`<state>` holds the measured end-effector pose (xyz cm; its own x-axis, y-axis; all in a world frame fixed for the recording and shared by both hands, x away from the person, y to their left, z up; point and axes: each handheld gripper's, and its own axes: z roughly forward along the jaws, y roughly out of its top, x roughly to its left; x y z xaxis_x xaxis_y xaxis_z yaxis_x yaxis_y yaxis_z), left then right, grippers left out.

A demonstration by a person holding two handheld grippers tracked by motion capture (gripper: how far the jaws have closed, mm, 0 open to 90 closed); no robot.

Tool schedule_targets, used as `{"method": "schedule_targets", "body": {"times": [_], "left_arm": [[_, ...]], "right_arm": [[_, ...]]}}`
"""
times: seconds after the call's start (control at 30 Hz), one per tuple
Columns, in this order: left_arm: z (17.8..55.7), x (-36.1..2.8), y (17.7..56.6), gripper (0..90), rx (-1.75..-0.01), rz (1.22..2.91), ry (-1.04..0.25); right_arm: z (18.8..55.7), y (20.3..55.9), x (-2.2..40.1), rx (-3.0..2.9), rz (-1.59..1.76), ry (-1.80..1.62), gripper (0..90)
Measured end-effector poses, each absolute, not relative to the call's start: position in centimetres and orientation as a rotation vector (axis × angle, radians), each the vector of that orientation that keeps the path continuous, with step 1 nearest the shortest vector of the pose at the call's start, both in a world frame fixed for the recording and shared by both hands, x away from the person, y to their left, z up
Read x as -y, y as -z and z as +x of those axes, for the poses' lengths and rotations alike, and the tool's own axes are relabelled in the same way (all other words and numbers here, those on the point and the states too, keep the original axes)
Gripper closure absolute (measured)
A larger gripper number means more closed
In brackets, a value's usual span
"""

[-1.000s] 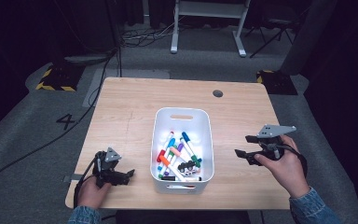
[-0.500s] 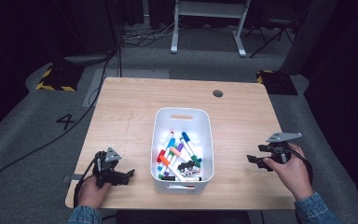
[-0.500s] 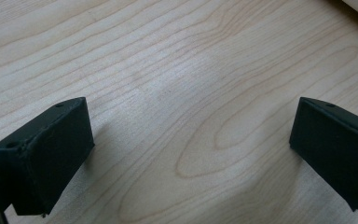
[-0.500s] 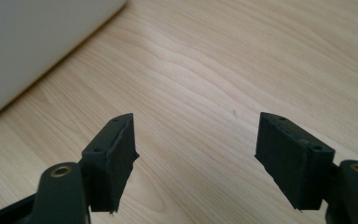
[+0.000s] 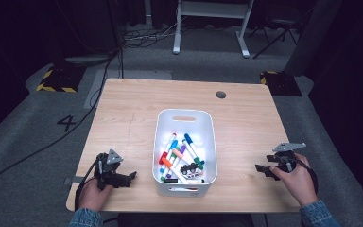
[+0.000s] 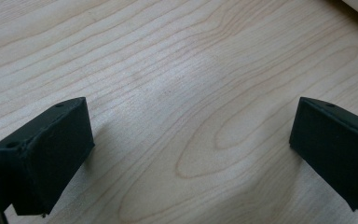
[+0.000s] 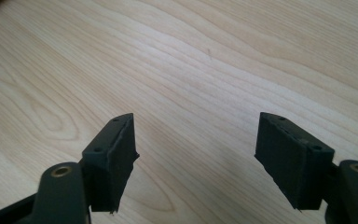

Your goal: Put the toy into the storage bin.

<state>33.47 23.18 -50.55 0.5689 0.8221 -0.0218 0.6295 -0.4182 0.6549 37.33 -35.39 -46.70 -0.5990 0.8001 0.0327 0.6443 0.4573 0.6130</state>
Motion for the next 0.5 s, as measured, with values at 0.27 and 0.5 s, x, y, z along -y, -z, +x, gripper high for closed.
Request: {"method": "schedule_targets", "body": {"times": [0.27,0.5], "left_arm": [[33.5,-23.2,50.5,0.0,-1.155,2.182,-0.404],[33.5,-23.2,50.5,0.0,-1.155,2.183,-0.404]], "right_arm": [[36.8,48.6,35.5,-2.424,1.199,-0.916,28.9],[36.5,50.0,35.3,-2.352,1.136,-0.994,24.0]]}}
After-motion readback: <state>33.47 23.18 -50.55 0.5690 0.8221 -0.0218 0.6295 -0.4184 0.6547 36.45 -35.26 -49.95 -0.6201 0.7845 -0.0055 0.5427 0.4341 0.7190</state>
